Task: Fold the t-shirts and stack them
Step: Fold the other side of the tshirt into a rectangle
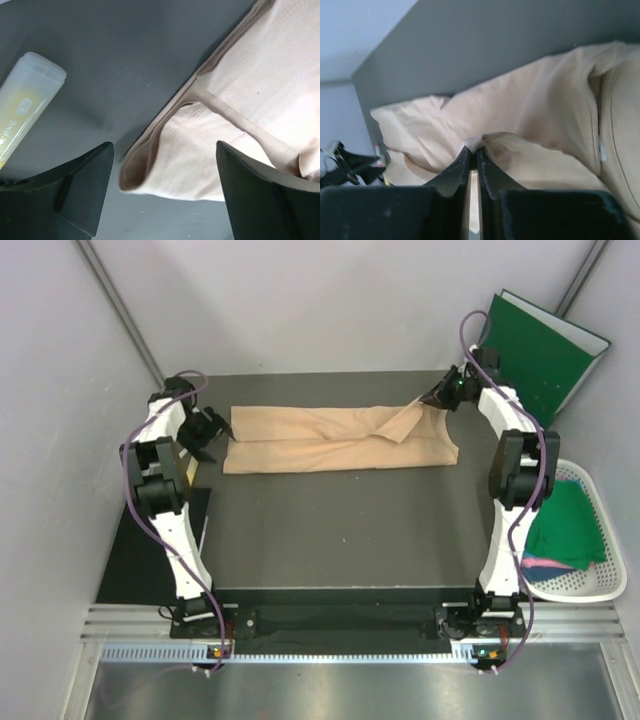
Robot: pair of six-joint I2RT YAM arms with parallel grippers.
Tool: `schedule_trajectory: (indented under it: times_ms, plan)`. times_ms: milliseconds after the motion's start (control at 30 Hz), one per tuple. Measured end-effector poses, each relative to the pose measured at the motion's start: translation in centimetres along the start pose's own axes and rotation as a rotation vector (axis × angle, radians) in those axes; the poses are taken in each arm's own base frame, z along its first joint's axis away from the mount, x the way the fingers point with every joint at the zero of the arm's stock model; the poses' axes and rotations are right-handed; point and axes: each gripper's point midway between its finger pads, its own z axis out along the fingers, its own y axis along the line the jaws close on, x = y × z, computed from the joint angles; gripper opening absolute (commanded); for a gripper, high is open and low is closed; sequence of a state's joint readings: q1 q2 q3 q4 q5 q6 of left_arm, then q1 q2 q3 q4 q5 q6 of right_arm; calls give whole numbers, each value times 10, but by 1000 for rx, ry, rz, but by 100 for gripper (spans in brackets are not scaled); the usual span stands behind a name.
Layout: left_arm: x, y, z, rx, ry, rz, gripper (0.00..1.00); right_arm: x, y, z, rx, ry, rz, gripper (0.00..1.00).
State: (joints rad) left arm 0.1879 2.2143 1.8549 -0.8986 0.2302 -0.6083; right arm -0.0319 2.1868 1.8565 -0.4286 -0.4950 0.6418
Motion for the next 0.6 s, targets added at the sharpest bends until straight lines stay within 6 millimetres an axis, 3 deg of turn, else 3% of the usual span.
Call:
schedule_trajectory:
  times_ms: [33,133,267,400,533,600]
  plan:
    - [-1,1,0,-2,-2,-1,92,-6,-1,4,-6,-10,16,33]
    - [-2,2,-1,-3,-3,1,96,-19,-4,15,-16,-38,50,65]
    - [-1,2,-2,0,-2,9,98,-27,-2,17,-21,-68,44,85]
    - [2,-1,-18,15,-21,37,98,-13,-8,4,-3,-83,27,82]
    - [2,-9,-50,50,-76,76,98,15,-13,-19,21,-54,30,65]
    - [3,-12,-67,69,-107,97,98,29,-15,-27,23,-36,29,62]
